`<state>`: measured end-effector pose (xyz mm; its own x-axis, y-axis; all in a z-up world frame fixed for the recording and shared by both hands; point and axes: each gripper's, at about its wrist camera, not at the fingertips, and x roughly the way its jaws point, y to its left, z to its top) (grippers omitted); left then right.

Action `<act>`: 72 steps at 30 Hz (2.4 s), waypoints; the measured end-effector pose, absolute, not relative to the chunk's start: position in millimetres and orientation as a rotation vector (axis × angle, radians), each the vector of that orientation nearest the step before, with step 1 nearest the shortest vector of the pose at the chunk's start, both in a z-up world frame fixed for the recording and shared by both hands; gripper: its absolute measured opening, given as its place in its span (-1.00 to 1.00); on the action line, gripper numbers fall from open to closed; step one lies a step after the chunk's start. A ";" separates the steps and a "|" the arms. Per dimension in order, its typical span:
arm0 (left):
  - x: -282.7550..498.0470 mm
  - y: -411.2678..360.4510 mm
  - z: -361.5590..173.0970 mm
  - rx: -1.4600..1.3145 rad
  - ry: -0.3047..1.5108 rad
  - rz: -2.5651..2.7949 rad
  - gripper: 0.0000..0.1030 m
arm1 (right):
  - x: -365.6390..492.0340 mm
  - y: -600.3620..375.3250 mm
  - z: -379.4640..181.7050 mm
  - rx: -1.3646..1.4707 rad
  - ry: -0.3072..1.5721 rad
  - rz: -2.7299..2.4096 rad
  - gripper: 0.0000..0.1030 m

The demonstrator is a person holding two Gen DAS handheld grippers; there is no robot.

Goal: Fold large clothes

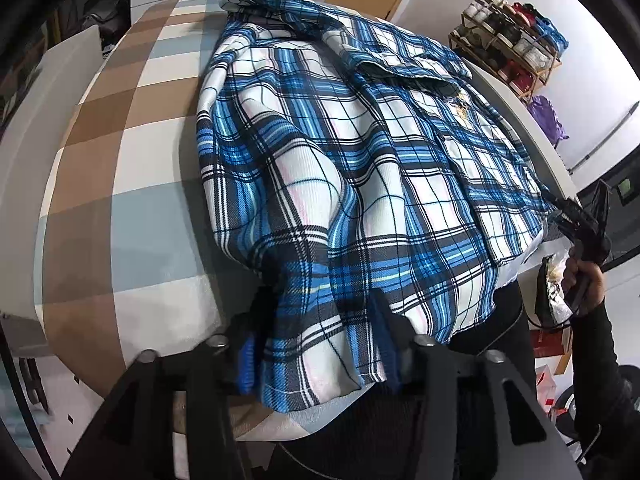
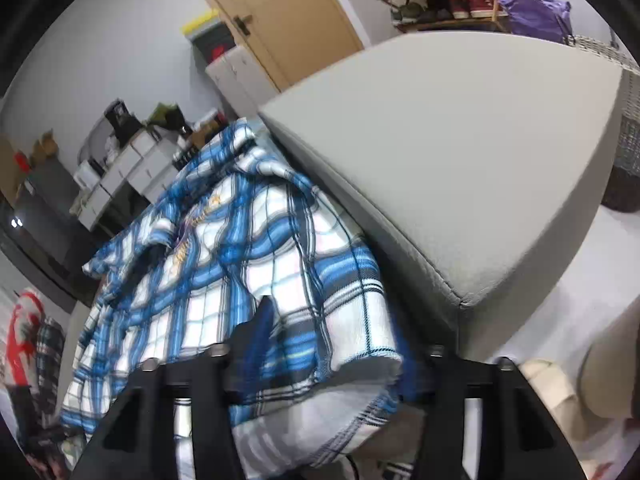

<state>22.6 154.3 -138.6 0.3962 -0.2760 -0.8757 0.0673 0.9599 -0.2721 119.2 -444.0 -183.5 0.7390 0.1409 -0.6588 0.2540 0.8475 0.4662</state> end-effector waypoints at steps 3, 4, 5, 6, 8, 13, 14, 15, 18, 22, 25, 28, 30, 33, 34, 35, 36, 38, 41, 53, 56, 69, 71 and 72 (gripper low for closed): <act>21.9 155.7 -140.0 -0.218 1.113 -0.216 0.47 | 119.5 -442.1 -183.3 0.540 0.784 -0.103 -0.67; 22.9 155.8 -140.4 -0.224 1.100 -0.212 0.47 | 118.0 -442.4 -181.6 0.531 0.783 -0.110 -0.71; 23.6 155.8 -140.6 -0.233 1.090 -0.205 0.47 | 116.3 -443.8 -179.9 0.525 0.780 -0.119 -0.79; 24.1 155.5 -140.5 -0.241 1.087 -0.197 0.46 | 114.4 -444.9 -177.6 0.529 0.771 -0.117 -0.94; 24.8 155.0 -140.2 -0.270 1.084 -0.208 0.27 | 111.2 -445.9 -171.4 0.545 0.737 -0.082 -0.94; 22.0 154.4 -145.5 -0.305 1.093 -0.221 -0.90 | 98.6 -433.8 -148.0 0.442 0.694 -0.063 -0.95; 20.1 155.8 -145.8 -0.314 1.089 -0.220 -0.92 | 96.8 -431.9 -144.2 0.432 0.688 -0.058 -0.95; 16.8 159.0 -145.2 -0.323 1.077 -0.221 -0.93 | 95.1 -431.2 -141.6 0.425 0.686 -0.054 -0.95; 11.0 170.1 -147.9 -0.376 1.075 -0.225 -0.96 | 88.8 -431.0 -138.1 0.404 0.685 -0.047 -0.95; 0.7 187.3 -148.6 -0.425 1.077 -0.228 -0.98 | 85.9 -433.9 -140.4 0.410 0.692 -0.052 -0.95; -4.2 197.0 -146.0 -0.482 1.074 -0.273 -0.98 | 80.4 -439.7 -142.7 0.426 0.697 -0.053 -0.95; -0.7 205.0 -135.6 -0.530 1.037 -0.357 -0.98 | 72.2 -445.5 -140.6 0.441 0.693 -0.040 -0.95; 7.7 207.2 -126.1 -0.573 1.000 -0.406 -0.98 | 74.6 -445.8 -136.0 0.435 0.689 -0.021 -0.95; 20.5 205.2 -110.6 -0.610 0.938 -0.463 -0.98 | 82.5 -441.9 -122.3 0.431 0.668 0.017 -0.95; 26.0 204.1 -103.6 -0.625 0.912 -0.482 -0.98 | 84.7 -438.5 -118.2 0.437 0.661 0.029 -0.95; 29.8 202.1 -99.9 -0.637 0.893 -0.496 -0.98 | 87.4 -435.2 -112.5 0.448 0.650 0.049 -0.95; 36.1 201.0 -96.8 -0.652 0.889 -0.512 -0.90 | 90.0 -432.0 -106.8 0.457 0.635 0.072 -0.95; 47.4 200.5 -101.9 -0.680 0.931 -0.506 -0.56 | 94.1 -424.4 -96.0 0.454 0.609 0.116 -0.95; 48.7 201.6 -121.7 -0.687 0.990 -0.445 0.03 | 97.8 -411.9 -94.3 0.429 0.605 0.154 -0.94; 32.6 184.7 -141.5 -0.596 1.126 -0.414 0.08 | 118.8 -410.8 -155.3 0.503 0.744 0.129 -0.88; 26.3 179.1 -137.1 -0.499 1.112 -0.418 0.10 | 118.5 -421.2 -165.4 0.544 0.757 0.106 -0.86; 25.1 178.8 -140.5 -0.463 1.134 -0.435 -0.26 | 116.6 -434.7 -183.3 0.689 0.761 0.199 -0.16; 25.7 178.8 -140.3 -0.469 1.143 -0.439 -0.26 | 117.6 -429.9 -183.5 0.669 0.764 0.203 -0.16; 26.2 176.1 -140.0 -0.466 1.147 -0.442 -0.26 | 117.8 -427.6 -183.0 0.654 0.761 0.204 -0.16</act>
